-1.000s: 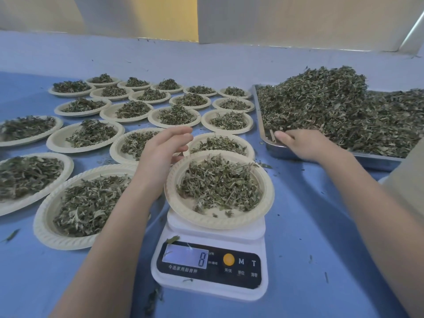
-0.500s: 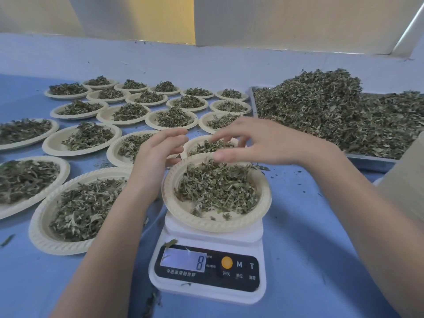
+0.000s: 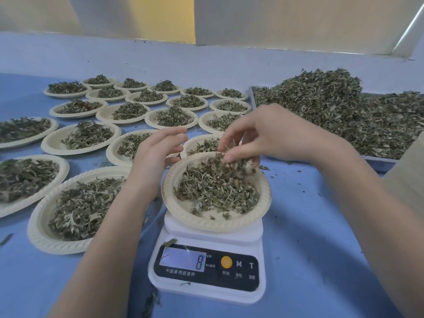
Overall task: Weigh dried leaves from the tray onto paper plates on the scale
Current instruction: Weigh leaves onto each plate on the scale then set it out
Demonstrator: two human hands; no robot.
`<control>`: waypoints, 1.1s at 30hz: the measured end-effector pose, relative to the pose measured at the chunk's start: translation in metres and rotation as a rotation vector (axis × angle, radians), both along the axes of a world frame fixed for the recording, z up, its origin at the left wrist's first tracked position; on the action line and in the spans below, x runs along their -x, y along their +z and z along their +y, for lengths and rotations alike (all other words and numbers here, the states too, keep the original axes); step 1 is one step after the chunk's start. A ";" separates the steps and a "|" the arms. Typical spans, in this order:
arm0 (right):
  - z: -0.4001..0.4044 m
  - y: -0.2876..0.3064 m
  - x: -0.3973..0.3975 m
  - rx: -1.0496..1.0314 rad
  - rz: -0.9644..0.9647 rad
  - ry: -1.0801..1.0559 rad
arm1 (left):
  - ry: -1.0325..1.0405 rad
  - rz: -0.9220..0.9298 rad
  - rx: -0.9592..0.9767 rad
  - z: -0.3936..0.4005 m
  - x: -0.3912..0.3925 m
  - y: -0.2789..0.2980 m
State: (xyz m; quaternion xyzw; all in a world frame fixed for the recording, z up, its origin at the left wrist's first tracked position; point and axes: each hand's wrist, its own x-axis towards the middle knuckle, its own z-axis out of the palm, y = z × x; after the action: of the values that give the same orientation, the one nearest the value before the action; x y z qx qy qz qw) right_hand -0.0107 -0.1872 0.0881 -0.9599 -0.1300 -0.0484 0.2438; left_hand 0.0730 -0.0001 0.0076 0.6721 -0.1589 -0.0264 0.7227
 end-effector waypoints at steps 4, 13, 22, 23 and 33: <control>-0.003 0.002 0.001 -0.165 -0.106 -0.003 | -0.001 -0.001 0.001 0.000 0.000 0.000; -0.014 -0.010 -0.012 -0.297 -0.237 -0.121 | -0.006 -0.003 0.001 0.000 0.000 -0.001; -0.020 -0.014 -0.017 -0.262 -0.312 -0.133 | 0.001 0.009 -0.015 -0.001 -0.001 -0.001; -0.025 -0.015 -0.019 -0.266 -0.355 -0.179 | 0.002 0.010 -0.016 -0.001 0.000 -0.001; -0.106 -0.074 -0.048 0.341 0.045 -0.650 | -0.027 -0.006 -0.045 -0.001 0.003 -0.001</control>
State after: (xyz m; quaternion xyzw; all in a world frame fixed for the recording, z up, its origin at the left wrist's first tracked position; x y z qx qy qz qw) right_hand 0.0369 -0.2936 0.0137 -0.9787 0.1812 -0.0799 0.0550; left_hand 0.0703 -0.0012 0.0063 0.6861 -0.1693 -0.0376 0.7065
